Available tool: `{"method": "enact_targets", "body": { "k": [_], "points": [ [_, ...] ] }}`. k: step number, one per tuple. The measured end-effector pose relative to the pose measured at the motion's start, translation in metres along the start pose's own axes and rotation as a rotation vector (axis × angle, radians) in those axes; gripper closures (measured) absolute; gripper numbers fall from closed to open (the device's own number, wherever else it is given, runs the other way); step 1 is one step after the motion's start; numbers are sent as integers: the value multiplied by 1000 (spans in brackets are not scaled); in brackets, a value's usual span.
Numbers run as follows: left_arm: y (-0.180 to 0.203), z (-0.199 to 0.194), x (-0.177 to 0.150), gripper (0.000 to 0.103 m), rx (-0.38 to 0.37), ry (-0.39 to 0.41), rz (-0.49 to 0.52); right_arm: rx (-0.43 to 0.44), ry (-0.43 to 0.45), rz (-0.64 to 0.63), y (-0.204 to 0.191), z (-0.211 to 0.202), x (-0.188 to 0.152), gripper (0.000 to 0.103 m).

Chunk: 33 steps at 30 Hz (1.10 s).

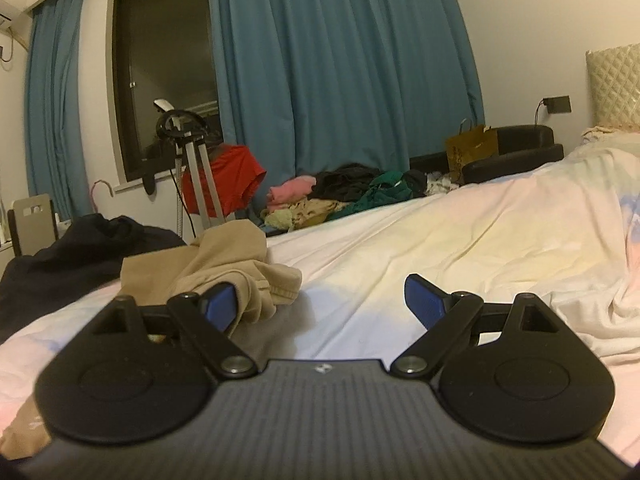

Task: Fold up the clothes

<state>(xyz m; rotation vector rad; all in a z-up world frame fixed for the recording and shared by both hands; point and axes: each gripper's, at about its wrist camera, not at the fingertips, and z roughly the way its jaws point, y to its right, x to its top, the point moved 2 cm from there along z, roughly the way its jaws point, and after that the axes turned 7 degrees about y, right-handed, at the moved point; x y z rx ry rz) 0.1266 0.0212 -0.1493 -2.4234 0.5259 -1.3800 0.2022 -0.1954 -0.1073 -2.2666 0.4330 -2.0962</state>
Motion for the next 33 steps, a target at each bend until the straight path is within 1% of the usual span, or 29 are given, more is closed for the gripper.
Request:
{"method": "enact_targets", "body": {
  "k": [3,5,7,9,12,13,15,17,19,21,23,25,26,28,30,32,33],
  "points": [
    [-12,1,1,64,38,-2,-33,11,-66,-15,-1,8,-8,15],
    [-20,-3,6,60,63,11,-64,15,-135,-52,-4,16,-16,15],
    [-30,-3,9,59,84,14,-105,18,-236,-131,-10,27,-27,15],
    [-40,-3,10,58,100,21,-155,45,-344,-195,-17,37,-40,15],
    [-48,-10,14,54,142,44,-204,64,-417,-229,-20,44,-52,15],
    [-48,-17,16,53,156,58,-215,60,-423,-235,-21,45,-54,15],
    [-52,-28,19,52,176,87,-241,22,-379,-238,-20,44,-49,15],
    [-55,-35,20,46,185,102,-260,-24,-302,-217,-14,40,-42,15],
    [-53,-39,22,45,186,127,-259,-54,-235,-135,-2,35,-32,15],
    [-51,-43,23,45,188,153,-259,-64,-175,-51,6,26,-20,15],
    [-43,-57,26,44,215,226,-216,-77,-138,12,12,14,-8,15],
    [-45,-71,30,44,215,270,-229,-89,-118,68,18,-2,4,15],
    [-51,-79,32,44,221,295,-263,-88,-103,80,19,-9,11,15],
    [-62,-94,36,37,233,345,-332,-74,-56,84,19,-21,29,15],
    [-78,-110,47,37,253,392,-403,-46,-2,70,15,-26,54,15],
    [-96,-129,69,37,312,446,-420,-6,36,33,7,-29,83,15],
    [-106,-137,84,37,330,465,-427,10,55,20,3,-32,100,15]
  ]
}}
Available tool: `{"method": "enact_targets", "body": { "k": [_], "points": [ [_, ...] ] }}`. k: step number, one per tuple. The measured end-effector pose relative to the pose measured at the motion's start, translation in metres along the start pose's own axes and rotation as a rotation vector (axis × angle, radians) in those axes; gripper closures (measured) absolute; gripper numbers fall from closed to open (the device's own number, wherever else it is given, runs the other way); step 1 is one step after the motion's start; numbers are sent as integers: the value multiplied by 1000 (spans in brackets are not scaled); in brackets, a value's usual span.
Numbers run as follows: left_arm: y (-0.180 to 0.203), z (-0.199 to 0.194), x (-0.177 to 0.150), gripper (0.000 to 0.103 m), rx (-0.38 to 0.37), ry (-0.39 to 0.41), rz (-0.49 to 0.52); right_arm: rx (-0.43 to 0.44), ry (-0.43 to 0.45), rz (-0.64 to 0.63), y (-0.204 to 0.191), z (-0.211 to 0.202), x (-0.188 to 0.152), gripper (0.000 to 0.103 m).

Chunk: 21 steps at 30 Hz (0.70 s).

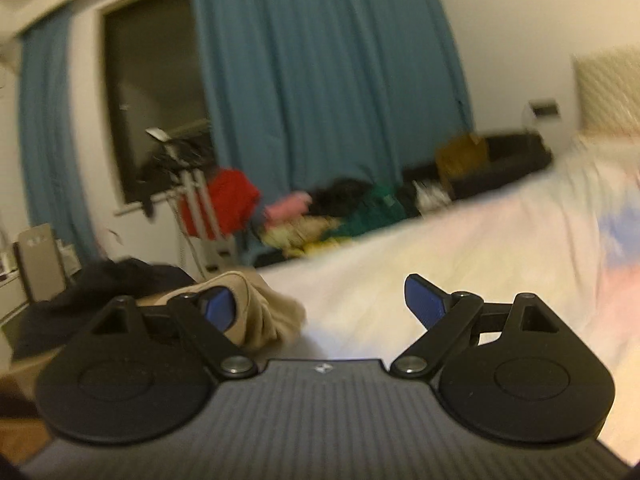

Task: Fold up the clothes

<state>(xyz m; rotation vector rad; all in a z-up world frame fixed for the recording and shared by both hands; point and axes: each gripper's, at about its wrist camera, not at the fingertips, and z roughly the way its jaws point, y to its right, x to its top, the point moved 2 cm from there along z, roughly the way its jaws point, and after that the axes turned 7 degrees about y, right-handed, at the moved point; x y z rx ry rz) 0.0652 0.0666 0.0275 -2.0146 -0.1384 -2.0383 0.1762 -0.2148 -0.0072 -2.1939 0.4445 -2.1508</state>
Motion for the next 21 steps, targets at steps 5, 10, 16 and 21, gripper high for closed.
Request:
{"method": "enact_targets", "body": {
  "k": [5,10,16,21],
  "points": [
    [-15,13,124,37,4,119,-20,53,118,-6,-20,-13,105,15],
    [-35,11,251,36,-16,165,-96,128,175,21,-31,-29,228,15],
    [-62,-25,370,36,-78,250,-150,204,247,7,-38,-78,347,15],
    [-83,-53,439,32,-169,285,-163,252,287,5,-28,-114,410,15]
  ]
}}
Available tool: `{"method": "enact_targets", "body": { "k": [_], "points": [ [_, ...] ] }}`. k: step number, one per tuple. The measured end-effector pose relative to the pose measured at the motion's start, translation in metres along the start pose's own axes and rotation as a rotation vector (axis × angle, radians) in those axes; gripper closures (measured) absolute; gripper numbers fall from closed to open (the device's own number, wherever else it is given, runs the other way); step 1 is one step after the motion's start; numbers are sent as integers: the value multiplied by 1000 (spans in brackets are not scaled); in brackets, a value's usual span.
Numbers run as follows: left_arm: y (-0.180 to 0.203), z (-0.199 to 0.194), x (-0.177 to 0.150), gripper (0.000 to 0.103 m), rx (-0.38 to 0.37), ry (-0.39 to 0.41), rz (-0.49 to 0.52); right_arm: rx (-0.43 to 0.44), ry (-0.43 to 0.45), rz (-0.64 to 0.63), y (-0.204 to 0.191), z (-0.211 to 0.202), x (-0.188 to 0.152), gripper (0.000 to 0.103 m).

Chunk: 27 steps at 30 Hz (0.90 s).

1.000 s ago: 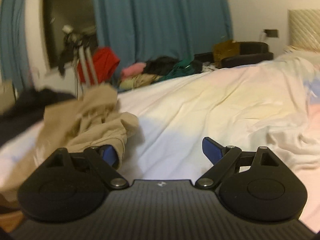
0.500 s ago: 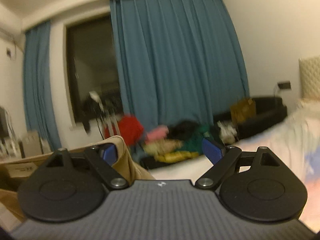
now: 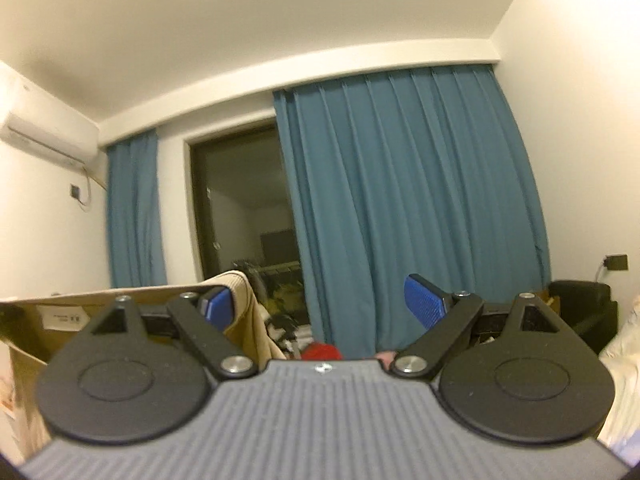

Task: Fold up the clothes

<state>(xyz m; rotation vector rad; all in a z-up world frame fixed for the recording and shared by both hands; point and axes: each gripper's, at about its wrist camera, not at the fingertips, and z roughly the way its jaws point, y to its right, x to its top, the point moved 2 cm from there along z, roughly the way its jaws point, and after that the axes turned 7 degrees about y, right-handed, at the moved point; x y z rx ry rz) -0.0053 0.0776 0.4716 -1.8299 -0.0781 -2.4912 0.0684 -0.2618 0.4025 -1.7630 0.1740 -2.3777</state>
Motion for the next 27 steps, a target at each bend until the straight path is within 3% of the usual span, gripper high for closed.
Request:
{"method": "enact_targets", "body": {
  "k": [5,10,15,18,21,27],
  "points": [
    [3,-6,36,31,-59,-36,1,31,16,-57,-3,-27,40,14],
    [-4,10,12,28,-133,-154,-35,60,-65,-59,10,-44,43,14],
    [2,45,-56,28,-176,-256,-17,46,-162,-81,26,-38,-9,14],
    [9,83,-110,28,-188,-318,-34,14,-232,-77,39,-13,-50,14],
    [19,124,-164,28,-171,-356,-55,-25,-261,-69,46,30,-90,15],
    [54,248,-293,25,-40,-400,-65,-137,-272,-76,63,139,-192,15]
  ]
}}
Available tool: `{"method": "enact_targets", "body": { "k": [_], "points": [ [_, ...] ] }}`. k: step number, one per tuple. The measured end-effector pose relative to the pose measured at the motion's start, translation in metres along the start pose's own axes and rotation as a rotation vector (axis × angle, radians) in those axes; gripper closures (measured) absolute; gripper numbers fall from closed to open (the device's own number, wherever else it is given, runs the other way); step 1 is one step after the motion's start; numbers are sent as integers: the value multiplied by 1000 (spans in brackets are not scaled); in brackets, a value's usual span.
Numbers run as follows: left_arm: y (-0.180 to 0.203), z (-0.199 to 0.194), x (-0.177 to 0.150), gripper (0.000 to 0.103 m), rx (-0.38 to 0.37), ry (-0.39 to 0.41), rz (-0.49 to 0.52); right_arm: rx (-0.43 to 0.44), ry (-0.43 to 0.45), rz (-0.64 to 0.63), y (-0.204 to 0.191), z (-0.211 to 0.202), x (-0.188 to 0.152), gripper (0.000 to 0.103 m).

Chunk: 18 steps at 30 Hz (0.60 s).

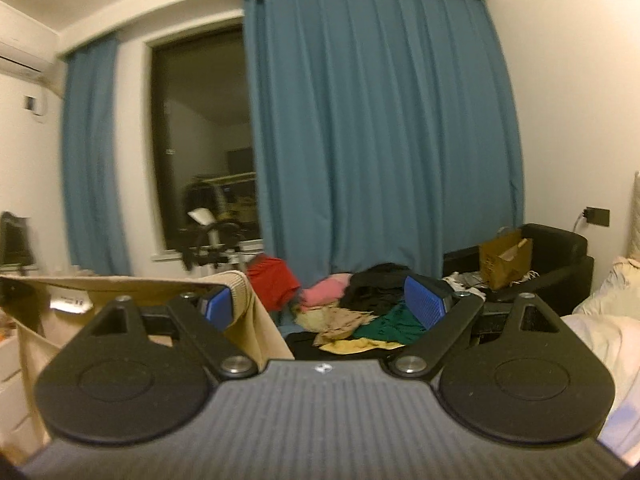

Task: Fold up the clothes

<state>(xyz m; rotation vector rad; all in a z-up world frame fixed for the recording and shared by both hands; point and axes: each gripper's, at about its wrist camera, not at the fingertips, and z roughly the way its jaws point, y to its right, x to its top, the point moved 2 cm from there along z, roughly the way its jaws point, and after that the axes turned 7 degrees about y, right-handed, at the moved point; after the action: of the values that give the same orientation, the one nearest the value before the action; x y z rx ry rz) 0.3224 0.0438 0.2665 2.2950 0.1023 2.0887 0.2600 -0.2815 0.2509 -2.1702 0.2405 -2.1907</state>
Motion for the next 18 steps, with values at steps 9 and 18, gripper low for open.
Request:
{"method": "enact_targets", "body": {
  "k": [9,18],
  "points": [
    [38,264,-204,25,44,-299,111,-114,-208,1,32,226,-201,15],
    [51,390,-385,26,30,-648,368,-81,-638,-110,51,354,-387,15]
  ]
}}
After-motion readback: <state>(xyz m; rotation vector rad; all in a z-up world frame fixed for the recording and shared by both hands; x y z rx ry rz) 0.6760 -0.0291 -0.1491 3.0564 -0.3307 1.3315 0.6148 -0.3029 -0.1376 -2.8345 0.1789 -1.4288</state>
